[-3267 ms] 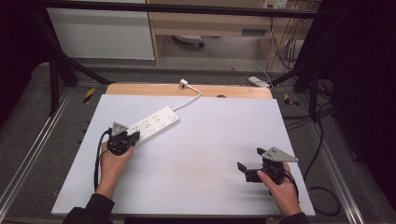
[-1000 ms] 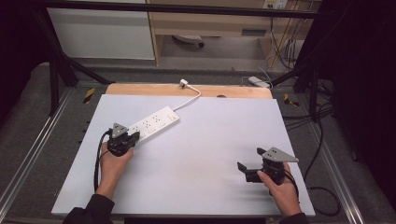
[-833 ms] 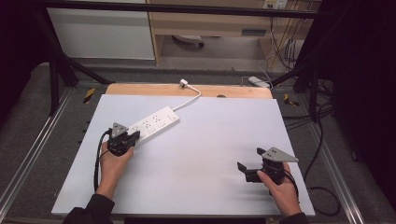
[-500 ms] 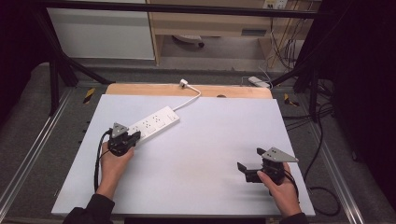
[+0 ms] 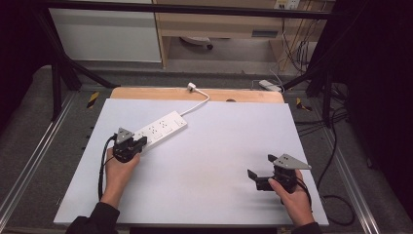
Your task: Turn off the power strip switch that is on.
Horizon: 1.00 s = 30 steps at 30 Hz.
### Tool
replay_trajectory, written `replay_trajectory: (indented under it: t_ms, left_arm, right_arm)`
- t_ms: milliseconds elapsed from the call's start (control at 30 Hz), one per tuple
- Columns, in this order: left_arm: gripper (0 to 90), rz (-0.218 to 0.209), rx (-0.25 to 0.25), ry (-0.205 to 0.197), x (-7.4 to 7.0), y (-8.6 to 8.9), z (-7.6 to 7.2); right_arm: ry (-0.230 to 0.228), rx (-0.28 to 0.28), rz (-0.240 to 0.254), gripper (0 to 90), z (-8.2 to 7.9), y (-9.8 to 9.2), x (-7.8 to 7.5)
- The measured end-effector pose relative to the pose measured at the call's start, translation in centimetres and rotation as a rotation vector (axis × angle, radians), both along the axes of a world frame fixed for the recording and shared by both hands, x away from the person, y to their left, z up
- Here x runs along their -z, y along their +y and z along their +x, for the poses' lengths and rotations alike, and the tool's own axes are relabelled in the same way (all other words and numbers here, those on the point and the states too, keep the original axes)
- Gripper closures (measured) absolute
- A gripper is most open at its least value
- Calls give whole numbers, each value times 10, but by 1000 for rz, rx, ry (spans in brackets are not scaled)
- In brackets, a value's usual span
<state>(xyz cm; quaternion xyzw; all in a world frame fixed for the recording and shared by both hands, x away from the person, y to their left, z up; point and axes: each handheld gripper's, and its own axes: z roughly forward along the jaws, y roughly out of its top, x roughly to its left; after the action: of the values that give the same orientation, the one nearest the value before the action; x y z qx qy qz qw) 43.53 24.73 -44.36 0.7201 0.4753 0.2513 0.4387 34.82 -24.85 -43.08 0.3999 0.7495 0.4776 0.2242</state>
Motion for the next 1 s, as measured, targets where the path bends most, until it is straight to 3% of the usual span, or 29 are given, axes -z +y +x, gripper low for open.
replay_trajectory:
  t_ms: [233, 600, 1000]
  left_arm:
    - [900, -26, -4, -17, -1, 2, 2]
    - [894, -26, -2, -49, -4, 4, 4]
    - [674, -59, -18, -105, -8, 3, 3]
  right_arm:
    - [1, -1, 0, 21, 0, 0, 0]
    - [3, -2, -1, 21, 0, 0, 0]
    - [2, -2, -3, 21, 0, 0, 1]
